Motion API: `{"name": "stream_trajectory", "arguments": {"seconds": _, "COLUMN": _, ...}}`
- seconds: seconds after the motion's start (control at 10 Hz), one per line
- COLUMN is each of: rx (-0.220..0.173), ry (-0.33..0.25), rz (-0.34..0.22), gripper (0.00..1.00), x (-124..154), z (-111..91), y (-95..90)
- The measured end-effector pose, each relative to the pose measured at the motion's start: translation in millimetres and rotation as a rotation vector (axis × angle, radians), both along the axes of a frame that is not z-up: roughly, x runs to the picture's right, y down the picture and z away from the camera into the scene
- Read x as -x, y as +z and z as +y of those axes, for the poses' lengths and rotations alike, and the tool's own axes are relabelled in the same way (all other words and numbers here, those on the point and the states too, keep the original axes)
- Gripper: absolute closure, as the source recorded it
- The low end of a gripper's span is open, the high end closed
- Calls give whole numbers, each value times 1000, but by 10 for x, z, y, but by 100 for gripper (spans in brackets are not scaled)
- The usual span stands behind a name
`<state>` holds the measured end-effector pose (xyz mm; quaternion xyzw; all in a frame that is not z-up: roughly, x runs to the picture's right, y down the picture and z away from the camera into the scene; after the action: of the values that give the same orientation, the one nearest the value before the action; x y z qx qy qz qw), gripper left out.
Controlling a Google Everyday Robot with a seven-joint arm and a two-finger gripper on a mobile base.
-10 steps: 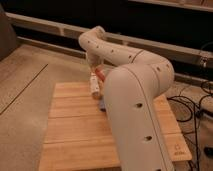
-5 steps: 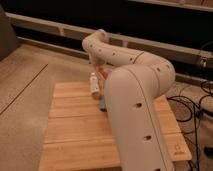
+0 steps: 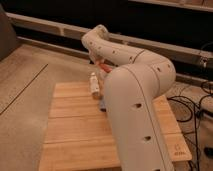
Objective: Place the pepper in the ceramic cup
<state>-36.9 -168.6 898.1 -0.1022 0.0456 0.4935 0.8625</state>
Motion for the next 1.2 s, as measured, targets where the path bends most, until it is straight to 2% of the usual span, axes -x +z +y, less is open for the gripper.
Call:
{"name": "stream_trajectory", "arguments": {"seconds": 0.2, "rx": -32, "ry": -32, "rz": -79, "gripper": 100, "x": 39, "z": -90, "y": 77}}
{"name": "stream_trajectory", "arguments": {"seconds": 0.5, "rx": -72, "ry": 12, "rz": -184, "gripper": 100, "x": 27, "z": -168, "y": 176}}
{"name": "stream_trajectory", "arguments": {"seconds": 0.6, "rx": -84, "ry": 48, "rz": -214, "gripper": 93, "x": -13, "z": -169, "y": 217}}
{"name": "stream_trajectory", "arguments": {"seconds": 0.8, "rx": -88, "ry": 92, "rz": -251, "gripper": 73, "x": -52, "z": -85, "y": 270}}
{"name": "stream_trajectory", "arguments": {"seconds": 1.1, "rx": -71, "ry": 142, "rz": -262, "gripper": 44, "x": -135, "z": 120, "y": 323}}
{"name": "stream_trajectory", "arguments": {"seconds": 1.2, "rx": -66, "ry": 155, "rz": -254, "gripper": 39, "x": -170, "z": 177, "y": 327}}
